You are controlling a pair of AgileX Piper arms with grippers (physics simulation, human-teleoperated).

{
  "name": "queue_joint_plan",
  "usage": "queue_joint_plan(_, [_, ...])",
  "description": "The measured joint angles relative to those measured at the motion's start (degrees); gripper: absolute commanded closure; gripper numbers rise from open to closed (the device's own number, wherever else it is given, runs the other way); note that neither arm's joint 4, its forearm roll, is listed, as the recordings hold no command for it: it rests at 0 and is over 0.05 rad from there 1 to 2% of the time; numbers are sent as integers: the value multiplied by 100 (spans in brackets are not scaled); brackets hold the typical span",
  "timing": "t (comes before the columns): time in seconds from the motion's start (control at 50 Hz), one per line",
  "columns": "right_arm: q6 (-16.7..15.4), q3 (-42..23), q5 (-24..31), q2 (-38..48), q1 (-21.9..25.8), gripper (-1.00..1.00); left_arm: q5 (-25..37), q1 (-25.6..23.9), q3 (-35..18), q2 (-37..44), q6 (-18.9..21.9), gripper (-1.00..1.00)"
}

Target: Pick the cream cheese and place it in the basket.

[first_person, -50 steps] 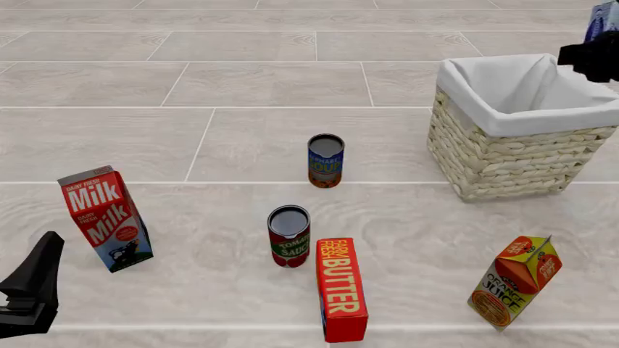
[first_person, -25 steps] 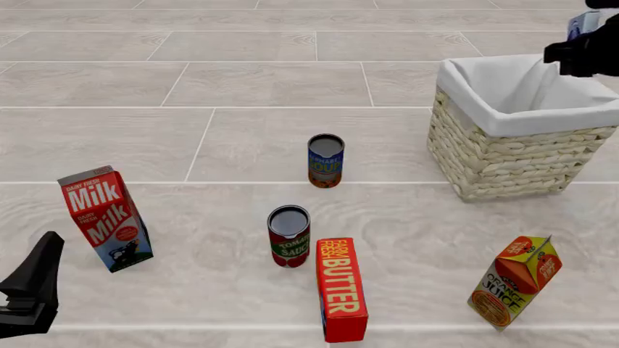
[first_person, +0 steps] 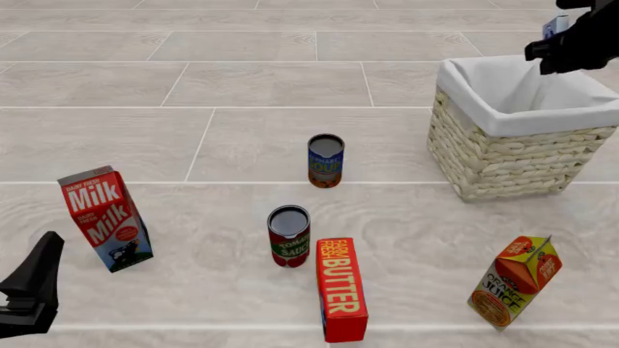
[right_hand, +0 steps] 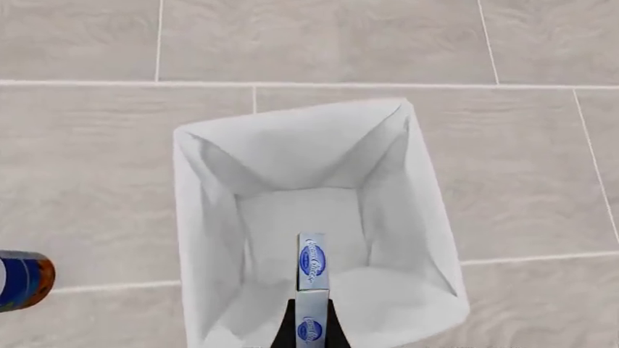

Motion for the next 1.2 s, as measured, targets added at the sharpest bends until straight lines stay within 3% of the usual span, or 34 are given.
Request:
queue_joint_plan(0.44, [-531,-715,826,510,-144,100,0,0,0,0,0,-100])
queue_joint_plan(0.78, [-1299,-1770,1718,1211,-540,100,0,0,0,0,0,-100])
queue_joint_plan(1.2, [-1446,-2542,2186,1751,-337,100,0,0,0,0,0,-100])
